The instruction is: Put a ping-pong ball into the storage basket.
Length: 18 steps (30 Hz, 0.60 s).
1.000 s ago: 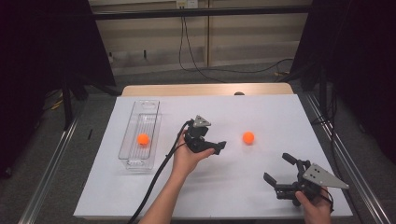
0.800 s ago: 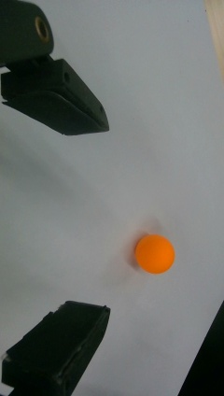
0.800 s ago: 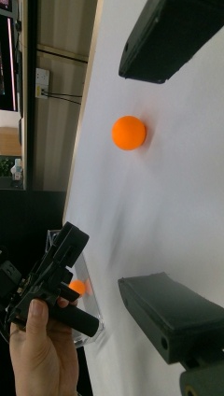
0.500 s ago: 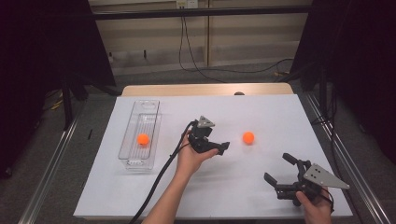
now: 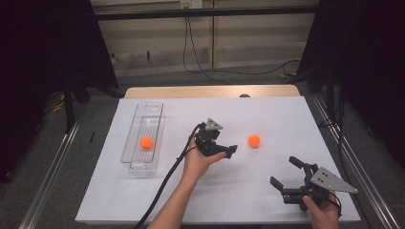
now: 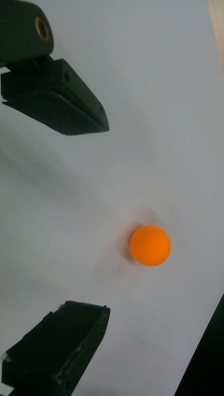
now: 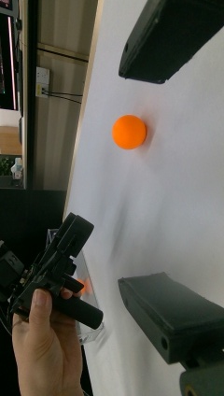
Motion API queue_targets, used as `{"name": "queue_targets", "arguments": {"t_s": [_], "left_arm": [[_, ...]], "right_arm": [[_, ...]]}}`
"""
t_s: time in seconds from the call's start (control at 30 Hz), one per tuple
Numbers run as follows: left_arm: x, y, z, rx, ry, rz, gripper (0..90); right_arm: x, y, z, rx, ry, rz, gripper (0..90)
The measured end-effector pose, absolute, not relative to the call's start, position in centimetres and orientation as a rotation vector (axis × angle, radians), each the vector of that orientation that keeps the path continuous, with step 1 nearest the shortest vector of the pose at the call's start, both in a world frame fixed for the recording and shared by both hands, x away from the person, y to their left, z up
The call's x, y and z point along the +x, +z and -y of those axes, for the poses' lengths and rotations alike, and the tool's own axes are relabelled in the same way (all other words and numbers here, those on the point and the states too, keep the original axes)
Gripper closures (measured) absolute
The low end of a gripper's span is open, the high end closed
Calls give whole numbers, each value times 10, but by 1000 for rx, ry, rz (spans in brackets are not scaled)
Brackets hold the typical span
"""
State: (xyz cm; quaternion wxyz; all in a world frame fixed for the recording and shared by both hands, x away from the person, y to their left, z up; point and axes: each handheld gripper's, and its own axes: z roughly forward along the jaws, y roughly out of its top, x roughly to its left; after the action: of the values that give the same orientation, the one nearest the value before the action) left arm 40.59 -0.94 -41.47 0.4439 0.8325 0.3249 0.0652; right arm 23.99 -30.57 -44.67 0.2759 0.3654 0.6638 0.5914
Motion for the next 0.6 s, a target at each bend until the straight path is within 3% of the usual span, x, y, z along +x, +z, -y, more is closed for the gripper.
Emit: {"name": "queue_targets", "arguments": {"t_s": [0.6], "left_arm": [[408,-420,21,2072,162,-802,101]], "right_arm": [[240,-447,307,984,1592,-1780,13]]}}
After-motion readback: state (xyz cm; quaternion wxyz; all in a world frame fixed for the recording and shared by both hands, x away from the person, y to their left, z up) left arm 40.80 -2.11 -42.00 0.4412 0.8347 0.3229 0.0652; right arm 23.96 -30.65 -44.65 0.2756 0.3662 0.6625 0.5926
